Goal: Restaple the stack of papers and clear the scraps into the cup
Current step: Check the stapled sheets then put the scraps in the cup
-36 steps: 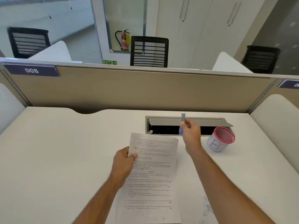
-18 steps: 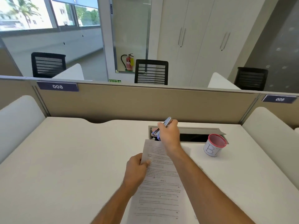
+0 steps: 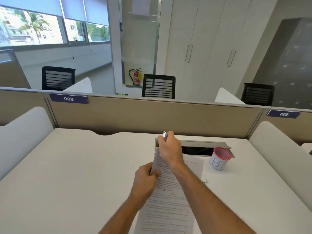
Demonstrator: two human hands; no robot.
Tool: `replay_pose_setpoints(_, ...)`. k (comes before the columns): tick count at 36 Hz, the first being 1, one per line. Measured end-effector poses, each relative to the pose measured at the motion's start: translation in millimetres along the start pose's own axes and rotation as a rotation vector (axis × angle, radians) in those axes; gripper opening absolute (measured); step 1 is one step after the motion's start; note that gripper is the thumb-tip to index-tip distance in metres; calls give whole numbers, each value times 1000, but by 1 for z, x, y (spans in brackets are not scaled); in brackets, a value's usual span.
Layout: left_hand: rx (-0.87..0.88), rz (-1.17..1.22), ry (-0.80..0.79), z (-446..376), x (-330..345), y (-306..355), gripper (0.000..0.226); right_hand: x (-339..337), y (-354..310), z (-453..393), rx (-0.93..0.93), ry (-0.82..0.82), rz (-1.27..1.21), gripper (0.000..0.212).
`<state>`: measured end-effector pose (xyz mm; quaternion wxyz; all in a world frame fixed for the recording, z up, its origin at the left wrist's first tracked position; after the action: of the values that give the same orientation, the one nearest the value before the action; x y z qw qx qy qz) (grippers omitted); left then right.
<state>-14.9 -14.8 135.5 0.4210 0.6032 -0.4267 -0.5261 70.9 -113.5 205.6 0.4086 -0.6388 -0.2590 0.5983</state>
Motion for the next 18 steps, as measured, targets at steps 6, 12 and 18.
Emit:
replay_pose_setpoints(6, 20, -1, -19, 6, 5, 8, 18, -7, -3, 2, 10, -8, -50, 23)
replay_pose_setpoints(12, 15, 7, -20, 15, 6, 15, 17, -15, -8, 9, 17, -8, -107, 29)
replay_pose_setpoints(18, 25, 12, -18, 21, 6, 21, 18, -19, -10, 13, -13, 7, -95, 39)
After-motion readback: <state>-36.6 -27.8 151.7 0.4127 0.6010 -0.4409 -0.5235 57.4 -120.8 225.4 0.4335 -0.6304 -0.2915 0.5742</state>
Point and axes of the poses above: each hand's wrist, its own z-axis away from the middle knuckle, its own x-axis out of the palm, y = z × x, the point moved 6 cm from there along -z, towards the middle knuckle, and after that the axes turned 14 degrees about x, right-handed, at the moved point
